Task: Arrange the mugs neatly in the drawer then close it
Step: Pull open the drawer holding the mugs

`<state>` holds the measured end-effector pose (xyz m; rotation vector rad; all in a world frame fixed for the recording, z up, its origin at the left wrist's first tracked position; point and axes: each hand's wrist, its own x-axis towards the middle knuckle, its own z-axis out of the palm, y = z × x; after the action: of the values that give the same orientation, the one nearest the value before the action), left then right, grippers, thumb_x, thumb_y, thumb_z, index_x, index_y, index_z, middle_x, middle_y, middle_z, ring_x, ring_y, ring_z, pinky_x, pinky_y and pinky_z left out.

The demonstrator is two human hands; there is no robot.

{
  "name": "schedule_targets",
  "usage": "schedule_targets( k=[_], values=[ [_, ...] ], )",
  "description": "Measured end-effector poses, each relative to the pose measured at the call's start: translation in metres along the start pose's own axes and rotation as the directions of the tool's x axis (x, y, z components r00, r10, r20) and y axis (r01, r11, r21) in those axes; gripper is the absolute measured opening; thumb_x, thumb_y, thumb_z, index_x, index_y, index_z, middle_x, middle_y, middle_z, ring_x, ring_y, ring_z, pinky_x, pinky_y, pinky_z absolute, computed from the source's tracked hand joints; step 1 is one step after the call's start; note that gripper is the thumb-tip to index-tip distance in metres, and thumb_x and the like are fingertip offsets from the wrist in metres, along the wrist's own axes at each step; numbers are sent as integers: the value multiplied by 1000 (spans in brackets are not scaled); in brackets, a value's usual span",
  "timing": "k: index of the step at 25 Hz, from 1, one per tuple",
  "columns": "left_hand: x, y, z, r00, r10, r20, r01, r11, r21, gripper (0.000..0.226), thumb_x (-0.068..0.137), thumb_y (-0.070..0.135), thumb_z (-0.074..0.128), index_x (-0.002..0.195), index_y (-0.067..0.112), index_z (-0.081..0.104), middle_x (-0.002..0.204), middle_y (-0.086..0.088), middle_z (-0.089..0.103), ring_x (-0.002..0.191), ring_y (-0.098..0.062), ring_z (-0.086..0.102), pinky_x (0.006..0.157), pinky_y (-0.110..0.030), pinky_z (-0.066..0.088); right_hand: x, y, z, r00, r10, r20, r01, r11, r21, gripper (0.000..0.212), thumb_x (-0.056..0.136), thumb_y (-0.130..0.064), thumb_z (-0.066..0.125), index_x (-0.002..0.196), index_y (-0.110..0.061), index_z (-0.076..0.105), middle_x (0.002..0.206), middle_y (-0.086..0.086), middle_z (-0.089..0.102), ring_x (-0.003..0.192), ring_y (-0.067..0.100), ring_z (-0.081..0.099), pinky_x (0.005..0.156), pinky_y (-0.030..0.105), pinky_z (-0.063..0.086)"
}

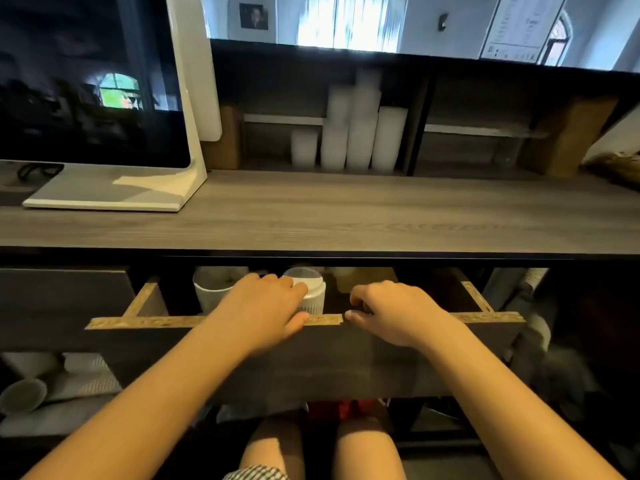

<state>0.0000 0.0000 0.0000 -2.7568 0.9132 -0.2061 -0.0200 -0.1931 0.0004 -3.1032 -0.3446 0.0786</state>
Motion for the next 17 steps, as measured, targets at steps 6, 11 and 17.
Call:
schedule_targets(
  k=[6, 11, 17],
  values=[
    [-6, 11, 45, 998, -31, 59, 38, 992, -119, 53, 93, 53, 34, 135, 21, 32, 132, -3, 51, 116, -21, 51, 93, -35, 42, 1, 2, 33, 999, 21, -33, -19, 997, 70, 45, 92, -54, 37, 124, -25, 51, 120, 1, 56, 110, 19, 49, 85, 34, 45],
    [-10, 21, 54, 981, -180, -73, 164, 970, -182, 56, 90, 59, 26, 131, 24, 40, 121, 0, 58, 110, -18, 53, 89, -32, 41, -3, 4, 47, 992, 80, -95, -71, 992, 101, 51, 92, -57, 30, 133, -30, 45, 129, 0, 54, 121, 22, 42, 92, 36, 38],
    [-22, 30, 53, 968, -222, -114, 197, 960, -197, 56, 87, 57, 21, 120, 22, 49, 109, -3, 63, 102, -22, 58, 82, -34, 43, -18, -2, 50, 989, 87, -116, -74, 991, 108, 49, 92, -57, 29, 131, -31, 45, 129, -1, 54, 120, 21, 42, 93, 35, 36]
  ],
)
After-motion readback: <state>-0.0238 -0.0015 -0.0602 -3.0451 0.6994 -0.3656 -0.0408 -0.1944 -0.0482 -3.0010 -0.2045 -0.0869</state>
